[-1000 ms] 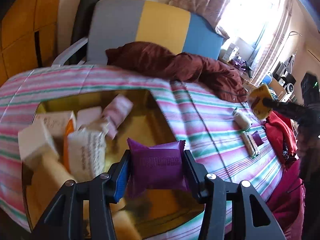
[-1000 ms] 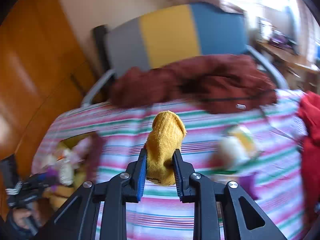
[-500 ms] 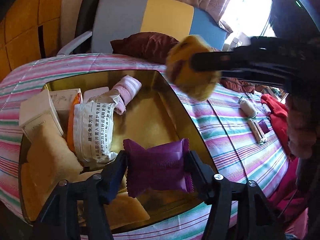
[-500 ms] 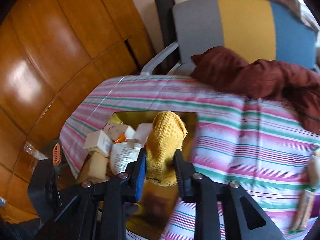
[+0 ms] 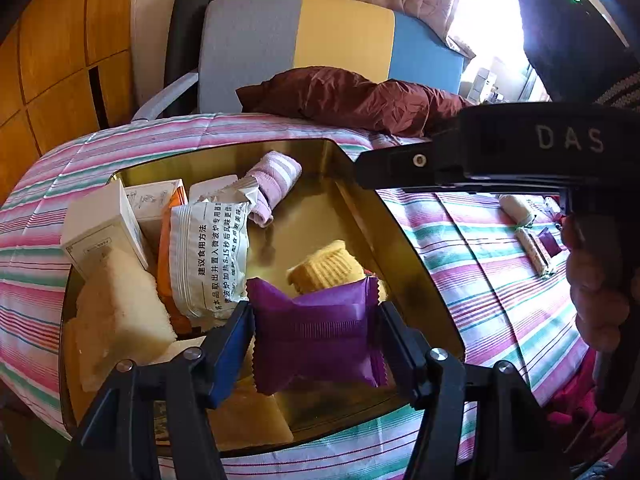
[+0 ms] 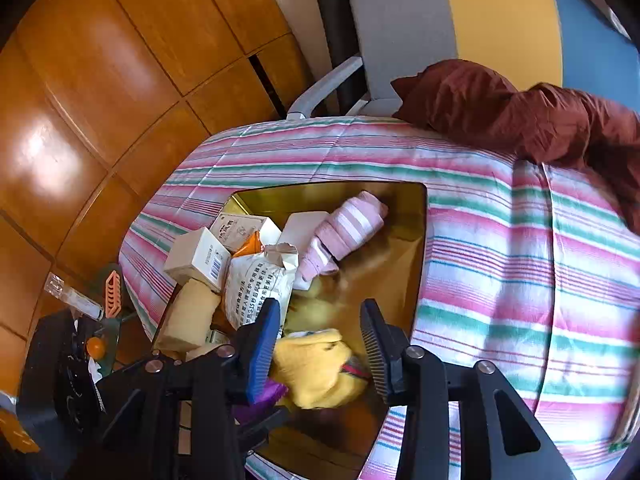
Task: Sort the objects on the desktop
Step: 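Carry the purple pouch and yellow sock into the gold tray and open both tools, then withdraw both open tools from the tray back to the remaining items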
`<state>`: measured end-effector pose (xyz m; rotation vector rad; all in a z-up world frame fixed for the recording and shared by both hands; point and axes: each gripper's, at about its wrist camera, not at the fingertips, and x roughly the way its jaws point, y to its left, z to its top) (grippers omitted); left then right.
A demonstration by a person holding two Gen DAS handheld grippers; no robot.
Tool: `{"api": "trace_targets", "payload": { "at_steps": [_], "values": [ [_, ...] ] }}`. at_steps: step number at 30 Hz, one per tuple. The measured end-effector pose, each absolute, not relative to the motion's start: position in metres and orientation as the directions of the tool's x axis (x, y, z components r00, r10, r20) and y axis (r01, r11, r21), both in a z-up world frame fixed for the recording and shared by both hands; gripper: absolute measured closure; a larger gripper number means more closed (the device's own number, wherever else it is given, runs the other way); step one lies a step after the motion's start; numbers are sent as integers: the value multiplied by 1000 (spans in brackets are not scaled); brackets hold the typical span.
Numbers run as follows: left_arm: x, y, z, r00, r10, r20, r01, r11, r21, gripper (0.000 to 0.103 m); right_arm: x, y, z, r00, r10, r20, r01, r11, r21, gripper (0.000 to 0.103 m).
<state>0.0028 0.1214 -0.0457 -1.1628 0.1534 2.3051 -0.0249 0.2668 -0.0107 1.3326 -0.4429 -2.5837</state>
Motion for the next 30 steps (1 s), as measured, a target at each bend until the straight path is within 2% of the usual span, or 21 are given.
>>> {"api": "trace_targets", "payload": {
  "at_steps": [5,9,13,18,22,30],
  "values": [
    [3,117,-44,-469,452,-759,-517,-837,-179,38,-15,274,-14,-574,-297,-763,17,-936,351,50],
    [6,109,-41,-471,487,-735,-527,-824,-208,33,-7,280,-13,-582,-291,-759,4,-935,356,43],
    [9,103,-39,-483,498,-721,-533,-820,-210,31,-2,284,-14,-586,-289,-757,-1,-934,358,40],
    [11,106,-34,-516,434,-738,-516,-846,-136,31,4,290,-19,-587,-294,-754,-10,-929,370,33],
    [14,109,-27,-562,373,-738,-489,-870,-68,31,9,294,-23,-585,-291,-757,-21,-928,373,33],
    [16,100,-19,-595,326,-734,-442,-896,-39,31,26,300,-24,-594,-264,-760,-38,-934,354,28]
  ]
}}
